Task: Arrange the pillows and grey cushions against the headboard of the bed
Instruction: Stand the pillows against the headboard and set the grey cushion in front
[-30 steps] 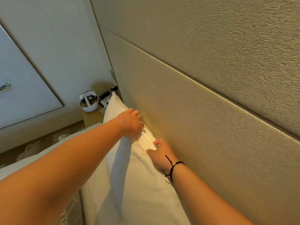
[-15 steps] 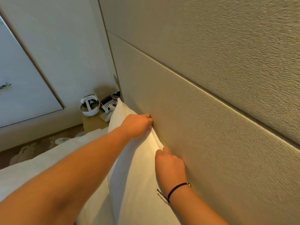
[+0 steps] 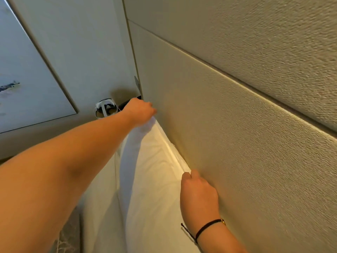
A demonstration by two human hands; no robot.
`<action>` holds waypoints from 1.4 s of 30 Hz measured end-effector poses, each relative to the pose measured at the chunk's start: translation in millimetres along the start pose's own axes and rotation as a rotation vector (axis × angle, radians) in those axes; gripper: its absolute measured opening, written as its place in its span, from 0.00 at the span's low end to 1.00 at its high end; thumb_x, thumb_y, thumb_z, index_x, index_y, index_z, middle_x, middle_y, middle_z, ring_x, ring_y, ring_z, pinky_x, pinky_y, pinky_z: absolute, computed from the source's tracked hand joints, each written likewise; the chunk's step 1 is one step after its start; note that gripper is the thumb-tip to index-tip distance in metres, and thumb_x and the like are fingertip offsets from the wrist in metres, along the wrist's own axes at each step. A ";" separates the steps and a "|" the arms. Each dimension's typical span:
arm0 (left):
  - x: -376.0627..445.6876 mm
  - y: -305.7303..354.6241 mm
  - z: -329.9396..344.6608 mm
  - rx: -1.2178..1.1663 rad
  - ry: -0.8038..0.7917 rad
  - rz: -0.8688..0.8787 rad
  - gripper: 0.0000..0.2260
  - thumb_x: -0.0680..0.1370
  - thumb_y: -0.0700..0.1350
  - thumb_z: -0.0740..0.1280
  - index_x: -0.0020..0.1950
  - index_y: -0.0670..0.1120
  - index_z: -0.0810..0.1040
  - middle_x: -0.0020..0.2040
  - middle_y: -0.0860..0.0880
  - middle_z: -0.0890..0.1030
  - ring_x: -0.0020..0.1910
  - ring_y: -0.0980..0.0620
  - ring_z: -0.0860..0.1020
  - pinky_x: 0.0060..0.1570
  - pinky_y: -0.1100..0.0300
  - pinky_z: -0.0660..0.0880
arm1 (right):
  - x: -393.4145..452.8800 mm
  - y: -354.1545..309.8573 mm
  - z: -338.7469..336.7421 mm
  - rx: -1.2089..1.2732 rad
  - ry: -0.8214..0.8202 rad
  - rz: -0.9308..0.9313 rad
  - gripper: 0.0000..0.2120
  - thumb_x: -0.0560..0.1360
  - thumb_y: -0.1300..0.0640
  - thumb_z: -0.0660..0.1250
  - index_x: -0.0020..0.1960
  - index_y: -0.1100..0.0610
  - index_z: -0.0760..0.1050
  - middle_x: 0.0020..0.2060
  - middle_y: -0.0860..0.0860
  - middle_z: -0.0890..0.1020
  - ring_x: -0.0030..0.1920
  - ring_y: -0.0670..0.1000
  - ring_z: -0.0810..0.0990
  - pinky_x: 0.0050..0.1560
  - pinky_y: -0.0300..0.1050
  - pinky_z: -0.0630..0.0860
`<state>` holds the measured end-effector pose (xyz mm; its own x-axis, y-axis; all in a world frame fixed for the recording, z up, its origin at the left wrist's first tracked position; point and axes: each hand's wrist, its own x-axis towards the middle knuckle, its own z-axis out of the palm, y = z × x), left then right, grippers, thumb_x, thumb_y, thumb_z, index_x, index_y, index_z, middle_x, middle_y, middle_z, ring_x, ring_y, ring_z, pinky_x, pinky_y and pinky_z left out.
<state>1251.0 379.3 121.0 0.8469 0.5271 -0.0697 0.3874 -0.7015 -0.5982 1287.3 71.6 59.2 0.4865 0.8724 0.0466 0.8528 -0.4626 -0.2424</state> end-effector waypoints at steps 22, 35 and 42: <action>-132.9 66.8 90.2 -1.197 0.003 -0.543 0.28 0.83 0.54 0.57 0.80 0.48 0.53 0.77 0.44 0.64 0.74 0.41 0.64 0.72 0.45 0.64 | -10.4 10.4 11.7 -0.197 0.014 -0.303 0.11 0.73 0.68 0.63 0.54 0.64 0.78 0.56 0.62 0.78 0.61 0.60 0.75 0.65 0.49 0.71; -289.9 127.6 152.9 -0.245 -0.456 0.221 0.28 0.81 0.47 0.62 0.79 0.59 0.55 0.80 0.47 0.56 0.78 0.43 0.53 0.75 0.41 0.53 | -180.7 -129.7 88.8 0.036 -0.409 -0.274 0.14 0.77 0.50 0.66 0.57 0.59 0.75 0.49 0.55 0.80 0.48 0.54 0.80 0.47 0.46 0.75; -278.0 138.6 148.5 -0.098 -0.363 0.312 0.13 0.78 0.49 0.65 0.63 0.55 0.77 0.61 0.53 0.79 0.62 0.49 0.74 0.64 0.52 0.64 | -251.4 -117.4 162.0 -0.168 -0.565 0.042 0.31 0.81 0.43 0.54 0.76 0.62 0.53 0.64 0.58 0.75 0.59 0.55 0.78 0.56 0.47 0.75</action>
<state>1015.1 206.7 -61.0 0.7531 0.4054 -0.5182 0.1823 -0.8853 -0.4277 1034.2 -67.9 -81.0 0.3832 0.7803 -0.4942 0.8759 -0.4769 -0.0738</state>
